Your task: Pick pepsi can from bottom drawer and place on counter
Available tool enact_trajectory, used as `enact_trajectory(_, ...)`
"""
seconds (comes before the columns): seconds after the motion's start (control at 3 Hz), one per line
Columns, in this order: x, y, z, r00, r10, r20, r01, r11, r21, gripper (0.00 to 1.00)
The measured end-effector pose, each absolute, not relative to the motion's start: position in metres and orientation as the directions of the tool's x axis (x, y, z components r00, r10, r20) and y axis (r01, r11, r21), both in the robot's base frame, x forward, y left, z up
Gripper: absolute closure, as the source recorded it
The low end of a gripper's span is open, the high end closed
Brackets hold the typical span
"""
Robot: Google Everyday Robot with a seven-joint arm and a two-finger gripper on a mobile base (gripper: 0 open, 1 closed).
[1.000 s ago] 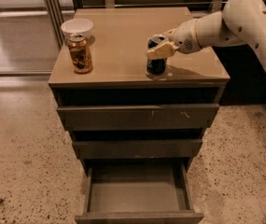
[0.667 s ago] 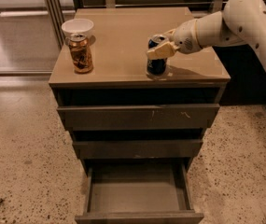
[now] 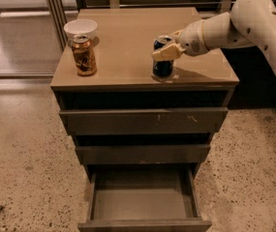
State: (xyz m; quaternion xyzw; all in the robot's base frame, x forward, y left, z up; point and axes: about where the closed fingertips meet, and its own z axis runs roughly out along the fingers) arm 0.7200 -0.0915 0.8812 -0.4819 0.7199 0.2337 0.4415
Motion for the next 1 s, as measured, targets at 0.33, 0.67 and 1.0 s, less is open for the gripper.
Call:
enact_trajectory(0.33, 0.7200, -0.0914, 0.8812, -0.146, -0.487, -0.861, -0.900, 0.426, -0.089, 0.11)
enact_trajectory(0.67, 0.7200, -0.0914, 0.8812, -0.146, -0.487, -0.861, -0.900, 0.426, -0.089, 0.00)
enact_trajectory(1.0, 0.7200, -0.0914, 0.8811, -0.146, -0.487, -0.861, -0.900, 0.426, -0.089, 0.00)
